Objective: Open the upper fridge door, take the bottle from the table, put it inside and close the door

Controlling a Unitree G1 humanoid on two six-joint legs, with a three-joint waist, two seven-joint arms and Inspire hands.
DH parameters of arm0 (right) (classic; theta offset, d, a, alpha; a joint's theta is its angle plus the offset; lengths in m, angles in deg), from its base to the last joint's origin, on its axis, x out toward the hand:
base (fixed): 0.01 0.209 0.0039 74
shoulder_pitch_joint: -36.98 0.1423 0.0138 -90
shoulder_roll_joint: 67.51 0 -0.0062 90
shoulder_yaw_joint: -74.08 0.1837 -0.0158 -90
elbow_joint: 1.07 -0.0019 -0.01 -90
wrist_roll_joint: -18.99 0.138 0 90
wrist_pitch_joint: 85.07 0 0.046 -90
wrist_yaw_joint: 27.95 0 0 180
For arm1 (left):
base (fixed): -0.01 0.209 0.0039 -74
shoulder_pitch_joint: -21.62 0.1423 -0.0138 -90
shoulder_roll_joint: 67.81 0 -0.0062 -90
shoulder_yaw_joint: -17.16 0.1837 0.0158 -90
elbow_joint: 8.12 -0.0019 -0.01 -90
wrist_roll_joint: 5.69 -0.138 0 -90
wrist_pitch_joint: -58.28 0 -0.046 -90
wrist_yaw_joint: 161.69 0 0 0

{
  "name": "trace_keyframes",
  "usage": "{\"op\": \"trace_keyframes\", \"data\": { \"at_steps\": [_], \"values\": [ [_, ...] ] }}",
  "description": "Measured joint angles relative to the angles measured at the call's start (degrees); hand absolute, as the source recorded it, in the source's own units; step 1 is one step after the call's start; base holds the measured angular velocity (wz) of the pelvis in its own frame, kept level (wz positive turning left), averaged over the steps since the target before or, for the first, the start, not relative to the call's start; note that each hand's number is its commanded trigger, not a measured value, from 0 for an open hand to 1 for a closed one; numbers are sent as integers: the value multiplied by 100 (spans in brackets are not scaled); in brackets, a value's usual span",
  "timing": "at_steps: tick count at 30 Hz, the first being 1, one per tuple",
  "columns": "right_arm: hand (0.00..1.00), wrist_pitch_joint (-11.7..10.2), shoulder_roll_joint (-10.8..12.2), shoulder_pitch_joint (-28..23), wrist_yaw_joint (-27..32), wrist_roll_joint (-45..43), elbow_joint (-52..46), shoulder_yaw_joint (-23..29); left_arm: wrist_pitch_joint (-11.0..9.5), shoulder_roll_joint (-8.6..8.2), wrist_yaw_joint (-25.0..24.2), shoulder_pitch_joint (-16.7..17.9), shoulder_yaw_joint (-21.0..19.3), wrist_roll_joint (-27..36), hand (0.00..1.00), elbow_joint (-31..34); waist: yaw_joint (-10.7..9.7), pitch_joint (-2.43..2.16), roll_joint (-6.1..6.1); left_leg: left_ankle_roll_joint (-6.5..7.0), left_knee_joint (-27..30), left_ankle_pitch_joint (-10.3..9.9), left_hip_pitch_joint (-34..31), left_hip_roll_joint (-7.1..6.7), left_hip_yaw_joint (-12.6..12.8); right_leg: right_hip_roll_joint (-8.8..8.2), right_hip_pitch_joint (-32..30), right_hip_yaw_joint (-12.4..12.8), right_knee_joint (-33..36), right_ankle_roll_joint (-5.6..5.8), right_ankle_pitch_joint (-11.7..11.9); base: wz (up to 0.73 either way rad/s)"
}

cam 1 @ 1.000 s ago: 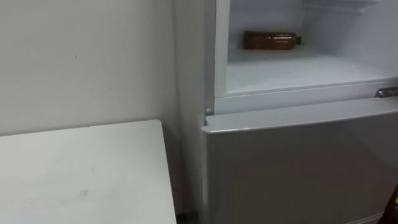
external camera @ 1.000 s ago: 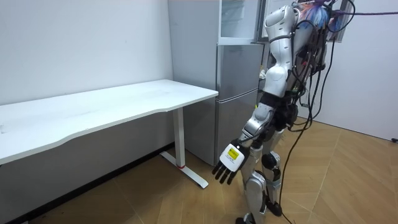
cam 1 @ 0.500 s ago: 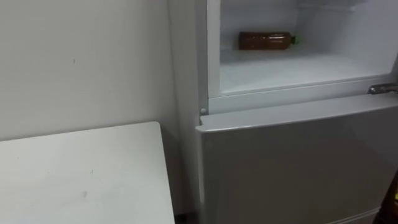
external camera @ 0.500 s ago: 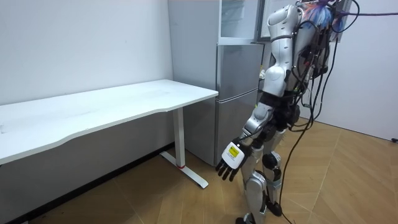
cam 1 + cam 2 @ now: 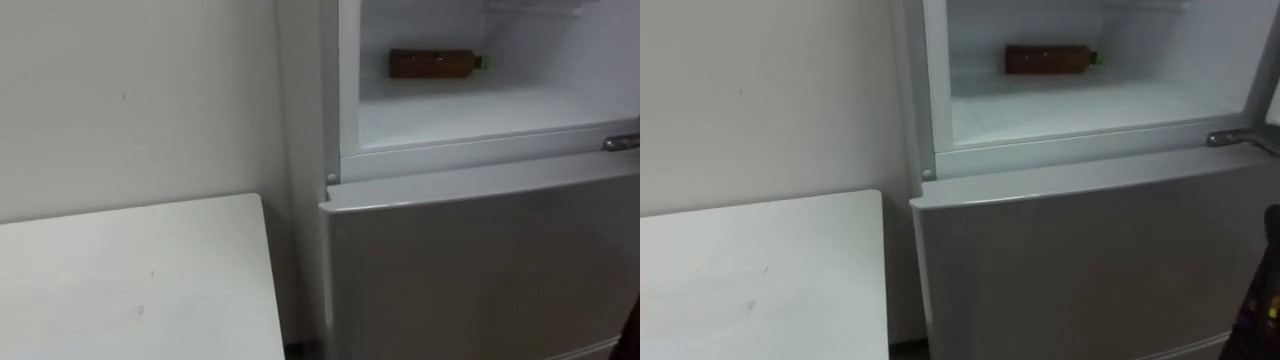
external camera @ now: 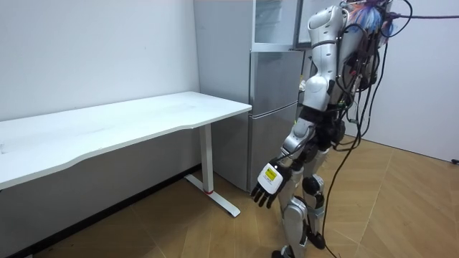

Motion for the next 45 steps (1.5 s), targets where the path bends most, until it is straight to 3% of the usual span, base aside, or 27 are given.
{"op": "trace_keyframes", "data": {
  "at_steps": [3, 12, 15, 20, 30, 34, 45],
  "values": [
    [0, 72, 31, -3, -147, 0, 0, -109, 0, 0, 3, 1, 29, 0, 0, -1, 51, -8, 13, -2, -1, 3, 8, 0, -10, 3, 33, -7, -37, 6, 5, 1],
    [0, 637, 31, -37, -613, -107, 1, -259, 58, 0, 58, 8, 101, -9, 0, 56, 194, -3, 4, -1, -8, 4, 26, 0, -68, 2, 113, -63, -125, 20, 14, 4],
    [0, 858, 31, -41, -1092, -356, 4, -355, 75, -2, 106, 13, 154, -1, 0, 132, 241, 1, 0, -3, -5, 5, 25, -4, -204, 6, 200, -162, -238, 34, 14, 25],
    [0, 868, 53, -225, -1521, -531, -14, -266, 256, -24, 138, 146, 154, 5, 0, 199, 205, 8, -15, -3, -6, 5, 4, 7, -287, 17, 342, -298, -479, 47, 60, 8],
    [0, 885, 54, -300, -1749, -439, 5, -194, 299, -26, 106, 60, 153, -2, 0, 219, 207, -3, 29, -3, -15, 5, 83, 10, -296, 32, 434, -324, -564, 52, 67, 2],
    [0, 986, 56, -314, -1901, -375, 14, -117, 312, -26, 96, 59, 153, -1, 0, 219, 206, -1, 25, -3, -17, 5, 90, 11, -296, 32, 440, -318, -563, 52, 67, 0],
    [0, 989, 56, -398, -2185, -442, 157, -105, 422, 53, 98, 47, 247, -1, 0, 221, 212, 4, -79, -4, -31, 4, 120, 15, -296, 46, 445, -282, -573, 48, 69, -1]
  ]
}}
